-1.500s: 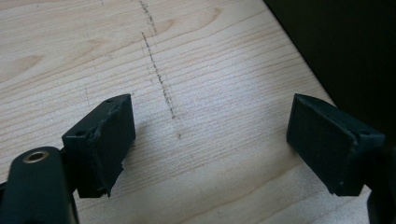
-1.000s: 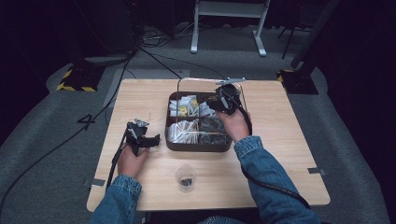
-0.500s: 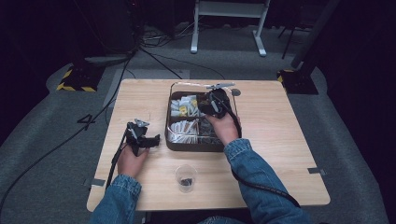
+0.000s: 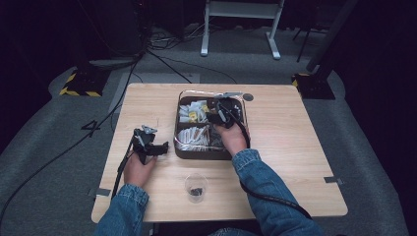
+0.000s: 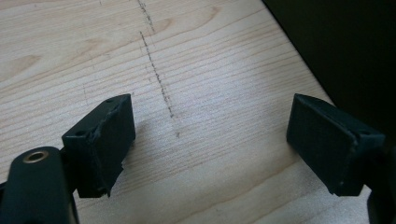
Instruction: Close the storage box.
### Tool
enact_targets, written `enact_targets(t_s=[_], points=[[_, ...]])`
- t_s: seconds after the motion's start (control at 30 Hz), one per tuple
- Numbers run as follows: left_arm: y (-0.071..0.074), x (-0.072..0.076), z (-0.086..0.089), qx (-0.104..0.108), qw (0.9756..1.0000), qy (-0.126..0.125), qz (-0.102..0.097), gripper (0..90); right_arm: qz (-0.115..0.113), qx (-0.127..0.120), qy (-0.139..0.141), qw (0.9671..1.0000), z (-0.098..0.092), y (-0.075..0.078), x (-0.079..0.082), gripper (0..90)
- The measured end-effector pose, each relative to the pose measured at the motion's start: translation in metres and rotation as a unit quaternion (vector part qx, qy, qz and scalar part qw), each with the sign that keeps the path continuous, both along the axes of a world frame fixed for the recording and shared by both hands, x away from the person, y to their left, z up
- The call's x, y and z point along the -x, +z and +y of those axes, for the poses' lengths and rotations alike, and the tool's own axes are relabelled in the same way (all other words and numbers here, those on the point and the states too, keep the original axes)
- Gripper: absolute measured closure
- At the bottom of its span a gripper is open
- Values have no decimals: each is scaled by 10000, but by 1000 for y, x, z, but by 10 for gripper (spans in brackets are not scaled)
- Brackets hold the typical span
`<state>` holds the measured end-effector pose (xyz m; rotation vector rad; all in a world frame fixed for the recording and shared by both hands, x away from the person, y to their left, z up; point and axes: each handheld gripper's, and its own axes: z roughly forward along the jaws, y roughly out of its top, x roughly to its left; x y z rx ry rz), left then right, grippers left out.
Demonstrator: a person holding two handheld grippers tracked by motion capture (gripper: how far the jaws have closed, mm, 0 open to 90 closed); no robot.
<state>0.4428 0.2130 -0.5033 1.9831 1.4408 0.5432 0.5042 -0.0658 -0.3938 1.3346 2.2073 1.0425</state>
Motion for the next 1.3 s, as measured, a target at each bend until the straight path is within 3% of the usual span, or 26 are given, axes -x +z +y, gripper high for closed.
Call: enact_targets(t_s=[0.47,1.3], points=[[0,0,0,2,10000,1,1,160,-13,361,7,9993,10,-14,-2,581],[0,0,0,1,10000,-3,0,160,165,588,-9,9981,17,-32,-12,581]])
